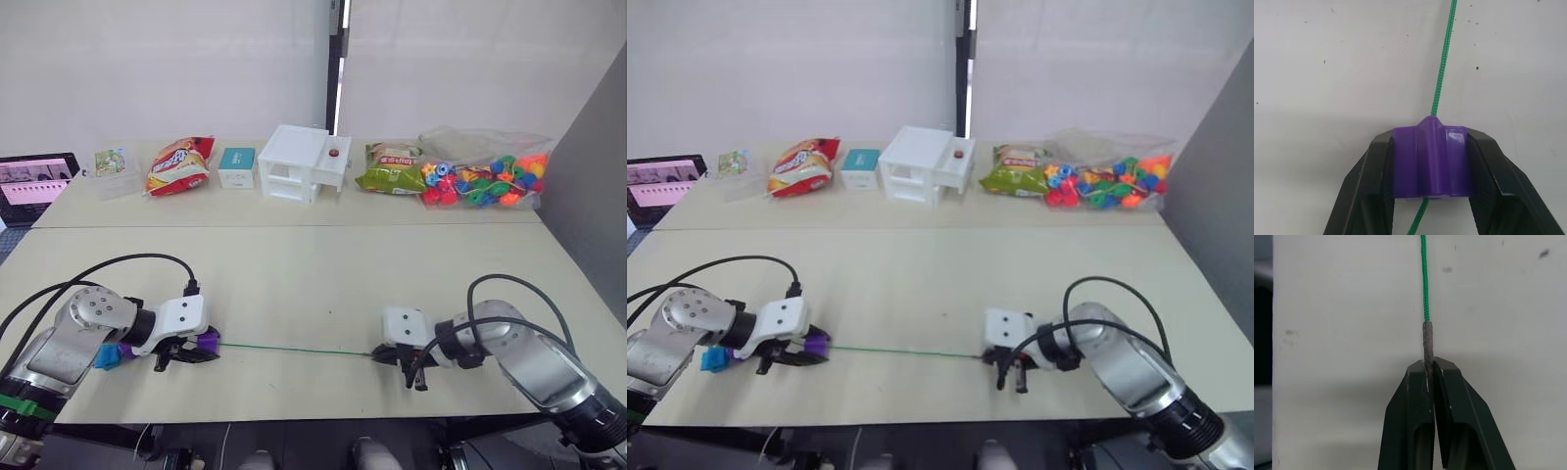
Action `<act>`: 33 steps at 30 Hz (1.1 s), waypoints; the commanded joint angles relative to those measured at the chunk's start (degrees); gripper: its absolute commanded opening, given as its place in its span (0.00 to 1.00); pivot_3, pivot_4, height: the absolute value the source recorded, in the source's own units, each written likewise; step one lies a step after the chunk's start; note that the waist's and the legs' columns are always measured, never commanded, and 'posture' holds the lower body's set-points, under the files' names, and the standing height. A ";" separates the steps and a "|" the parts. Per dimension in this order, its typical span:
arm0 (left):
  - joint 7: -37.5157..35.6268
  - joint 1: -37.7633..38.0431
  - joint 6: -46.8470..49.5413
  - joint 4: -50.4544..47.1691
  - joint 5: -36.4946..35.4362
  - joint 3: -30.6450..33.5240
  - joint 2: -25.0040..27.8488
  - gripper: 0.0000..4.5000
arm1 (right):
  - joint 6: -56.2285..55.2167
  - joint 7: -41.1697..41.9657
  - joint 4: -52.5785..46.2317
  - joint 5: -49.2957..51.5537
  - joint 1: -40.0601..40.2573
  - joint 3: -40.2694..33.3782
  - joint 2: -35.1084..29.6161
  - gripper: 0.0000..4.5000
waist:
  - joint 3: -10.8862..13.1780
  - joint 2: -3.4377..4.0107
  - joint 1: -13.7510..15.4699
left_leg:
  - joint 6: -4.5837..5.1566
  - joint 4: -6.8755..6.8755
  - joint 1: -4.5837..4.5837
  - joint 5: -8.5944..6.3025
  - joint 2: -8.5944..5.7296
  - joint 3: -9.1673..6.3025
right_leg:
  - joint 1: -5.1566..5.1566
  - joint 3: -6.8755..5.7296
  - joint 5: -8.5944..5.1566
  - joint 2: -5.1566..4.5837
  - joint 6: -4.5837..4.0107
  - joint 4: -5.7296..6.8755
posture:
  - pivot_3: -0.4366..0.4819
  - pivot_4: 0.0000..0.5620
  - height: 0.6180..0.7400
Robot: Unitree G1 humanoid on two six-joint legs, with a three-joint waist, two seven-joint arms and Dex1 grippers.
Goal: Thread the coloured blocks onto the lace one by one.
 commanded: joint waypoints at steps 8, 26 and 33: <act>-1.20 0.32 0.64 0.61 -1.76 1.77 0.13 0.60 | 1.48 -1.91 -1.89 1.70 -1.14 -2.22 3.54 0.00 | 0.00 0.00 -0.02 | 0.00 0.00 -0.01 0.00 0.01 0.00 | -0.01 0.00 0.00 0.01 0.00 0.01 | 0.48 0.27 1.00; -13.64 -19.10 24.41 -11.89 1.10 -7.29 11.48 0.99 | 6.79 -6.57 -4.55 2.40 -2.15 -0.07 8.98 0.00 | 0.21 -0.20 -0.15 | 0.03 0.01 -0.11 -0.02 -0.01 0.01 | -0.06 -0.01 -0.01 0.02 0.01 0.00 | 0.48 0.27 1.00; -16.57 -27.36 27.32 -15.29 3.31 -22.68 17.44 0.99 | 8.32 -8.09 -5.71 2.46 -1.88 0.68 10.36 0.00 | 0.25 -0.27 -0.28 | 0.03 0.02 -0.23 -0.02 0.01 -0.04 | -0.17 -0.01 -0.01 0.06 0.01 0.02 | 0.48 0.27 1.00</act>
